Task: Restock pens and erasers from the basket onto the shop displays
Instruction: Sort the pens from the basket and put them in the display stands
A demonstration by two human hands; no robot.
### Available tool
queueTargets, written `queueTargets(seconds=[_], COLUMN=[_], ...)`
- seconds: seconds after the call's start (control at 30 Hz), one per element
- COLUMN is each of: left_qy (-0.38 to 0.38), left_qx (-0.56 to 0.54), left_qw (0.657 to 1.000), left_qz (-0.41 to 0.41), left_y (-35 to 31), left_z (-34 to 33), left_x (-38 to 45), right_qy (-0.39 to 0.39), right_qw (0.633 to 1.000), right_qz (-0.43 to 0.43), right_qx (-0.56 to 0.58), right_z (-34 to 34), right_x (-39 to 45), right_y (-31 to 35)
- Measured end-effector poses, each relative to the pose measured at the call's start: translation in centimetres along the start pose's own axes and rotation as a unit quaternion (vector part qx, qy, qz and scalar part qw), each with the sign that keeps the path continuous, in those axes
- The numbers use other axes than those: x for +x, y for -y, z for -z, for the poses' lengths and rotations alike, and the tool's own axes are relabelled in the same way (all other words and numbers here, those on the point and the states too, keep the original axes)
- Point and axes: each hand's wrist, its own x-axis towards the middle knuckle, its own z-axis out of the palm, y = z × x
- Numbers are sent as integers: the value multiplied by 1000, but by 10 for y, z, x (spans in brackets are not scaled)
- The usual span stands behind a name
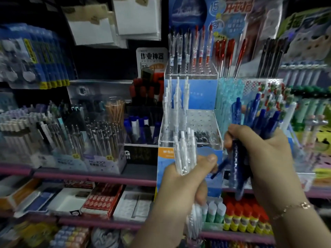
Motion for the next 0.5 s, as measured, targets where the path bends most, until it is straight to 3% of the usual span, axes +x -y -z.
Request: queueTargets(seconds=[0.1,0.2,0.33,0.5], left_qy=[37,53,50,39], left_qx=[-26,-4,42,96], left_qw=[999,998,996,987], left_qz=[-20,-15,-68,-125], left_y=[-4,-7,-10,-16], left_z=[10,13,13,12], left_x=[0,3,6,17], right_qy=[21,63,90,168], right_qw=[997,991,983,983], right_qz=[-30,-58,-96,-65], right_qx=[61,107,125,39], right_z=[5,5,3,-3], right_x=[3,4,13,19], right_y=[2,3,9,24])
